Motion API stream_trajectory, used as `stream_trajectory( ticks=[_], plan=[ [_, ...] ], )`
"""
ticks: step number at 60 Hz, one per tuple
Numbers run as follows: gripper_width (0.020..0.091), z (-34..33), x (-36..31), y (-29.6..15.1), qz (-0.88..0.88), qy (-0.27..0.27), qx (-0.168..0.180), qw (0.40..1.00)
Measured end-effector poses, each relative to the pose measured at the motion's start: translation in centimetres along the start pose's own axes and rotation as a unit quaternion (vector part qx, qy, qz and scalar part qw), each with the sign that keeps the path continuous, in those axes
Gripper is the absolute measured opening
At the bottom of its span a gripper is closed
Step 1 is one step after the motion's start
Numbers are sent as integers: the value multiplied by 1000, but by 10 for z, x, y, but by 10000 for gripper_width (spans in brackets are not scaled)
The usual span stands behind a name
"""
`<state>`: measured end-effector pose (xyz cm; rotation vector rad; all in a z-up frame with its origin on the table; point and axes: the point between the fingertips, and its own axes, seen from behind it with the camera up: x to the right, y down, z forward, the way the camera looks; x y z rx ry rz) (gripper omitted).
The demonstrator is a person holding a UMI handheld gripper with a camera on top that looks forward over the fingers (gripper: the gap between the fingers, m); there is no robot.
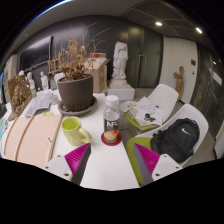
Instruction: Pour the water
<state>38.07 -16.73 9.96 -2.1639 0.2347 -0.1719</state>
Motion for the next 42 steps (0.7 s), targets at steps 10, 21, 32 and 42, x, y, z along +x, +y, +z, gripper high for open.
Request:
stream_trajectory(
  ticks=[10, 21, 32, 42],
  plan=[
    [857, -94, -42, 20, 5, 15, -21, 1000],
    [856, -180, -113, 29, 7, 15, -16, 1000],
    [860, -233, -178, 32, -6, 17, 0, 1000],
    [861, -261, -211, 37, -14, 30, 7, 999]
  ],
)
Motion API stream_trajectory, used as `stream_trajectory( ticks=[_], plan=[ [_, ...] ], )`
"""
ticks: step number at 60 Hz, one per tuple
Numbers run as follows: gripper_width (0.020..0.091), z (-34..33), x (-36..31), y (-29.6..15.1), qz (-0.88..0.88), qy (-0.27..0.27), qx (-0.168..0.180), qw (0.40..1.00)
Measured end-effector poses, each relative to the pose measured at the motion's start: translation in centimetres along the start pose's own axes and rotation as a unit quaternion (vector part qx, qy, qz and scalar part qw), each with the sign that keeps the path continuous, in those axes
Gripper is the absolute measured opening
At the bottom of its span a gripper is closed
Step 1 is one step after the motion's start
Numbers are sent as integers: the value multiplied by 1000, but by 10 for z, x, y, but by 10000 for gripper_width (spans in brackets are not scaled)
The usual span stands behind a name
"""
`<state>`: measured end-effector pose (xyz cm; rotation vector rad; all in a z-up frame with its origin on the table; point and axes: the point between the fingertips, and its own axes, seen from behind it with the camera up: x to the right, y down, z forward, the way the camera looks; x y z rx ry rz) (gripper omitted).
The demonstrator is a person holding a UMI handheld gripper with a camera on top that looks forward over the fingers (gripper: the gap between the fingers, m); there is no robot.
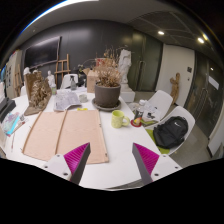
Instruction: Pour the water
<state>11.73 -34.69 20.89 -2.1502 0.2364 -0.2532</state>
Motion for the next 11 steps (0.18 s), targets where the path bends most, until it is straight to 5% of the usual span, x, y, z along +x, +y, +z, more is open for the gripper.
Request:
stream_trajectory(
  ticks=[11],
  plan=[
    [860, -15, -25, 13, 4, -3, -9, 1000]
  ],
)
